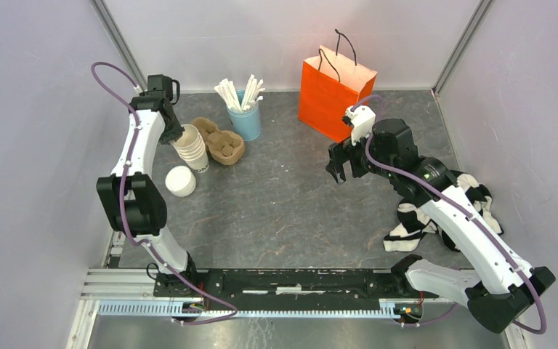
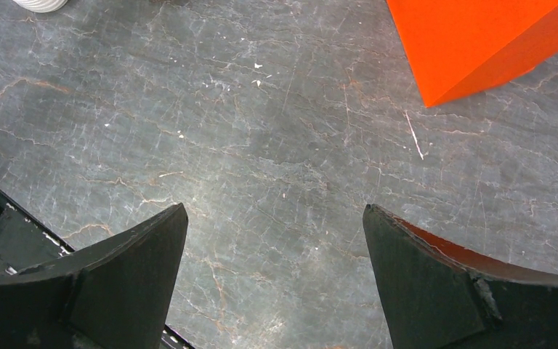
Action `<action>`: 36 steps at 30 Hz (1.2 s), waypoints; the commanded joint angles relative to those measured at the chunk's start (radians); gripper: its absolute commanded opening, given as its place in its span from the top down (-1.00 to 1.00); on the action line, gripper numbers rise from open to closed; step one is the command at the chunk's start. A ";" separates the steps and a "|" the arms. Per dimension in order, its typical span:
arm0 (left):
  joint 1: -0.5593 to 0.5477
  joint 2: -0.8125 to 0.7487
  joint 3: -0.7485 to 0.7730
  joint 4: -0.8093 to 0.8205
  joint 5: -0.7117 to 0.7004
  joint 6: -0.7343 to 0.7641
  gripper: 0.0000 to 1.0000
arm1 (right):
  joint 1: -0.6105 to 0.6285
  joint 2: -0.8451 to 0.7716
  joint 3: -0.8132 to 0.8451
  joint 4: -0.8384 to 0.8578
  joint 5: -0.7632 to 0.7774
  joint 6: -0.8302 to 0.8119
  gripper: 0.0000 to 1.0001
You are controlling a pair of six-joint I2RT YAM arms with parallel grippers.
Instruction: Pack the takeout coffee
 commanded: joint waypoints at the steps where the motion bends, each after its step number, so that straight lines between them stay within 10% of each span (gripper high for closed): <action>1: 0.001 -0.020 -0.006 0.026 -0.068 0.008 0.41 | -0.002 -0.001 0.015 0.035 -0.001 -0.010 -0.96; 12: 0.004 0.004 0.050 -0.017 -0.117 -0.011 0.50 | -0.001 -0.008 0.005 0.035 -0.001 -0.010 -0.96; 19: 0.004 -0.009 0.102 -0.060 -0.079 -0.005 -0.03 | -0.001 -0.009 0.009 0.034 0.002 -0.011 -0.96; 36: 0.029 0.020 0.096 -0.045 -0.017 -0.001 0.39 | -0.001 -0.010 0.006 0.035 0.002 -0.012 -0.96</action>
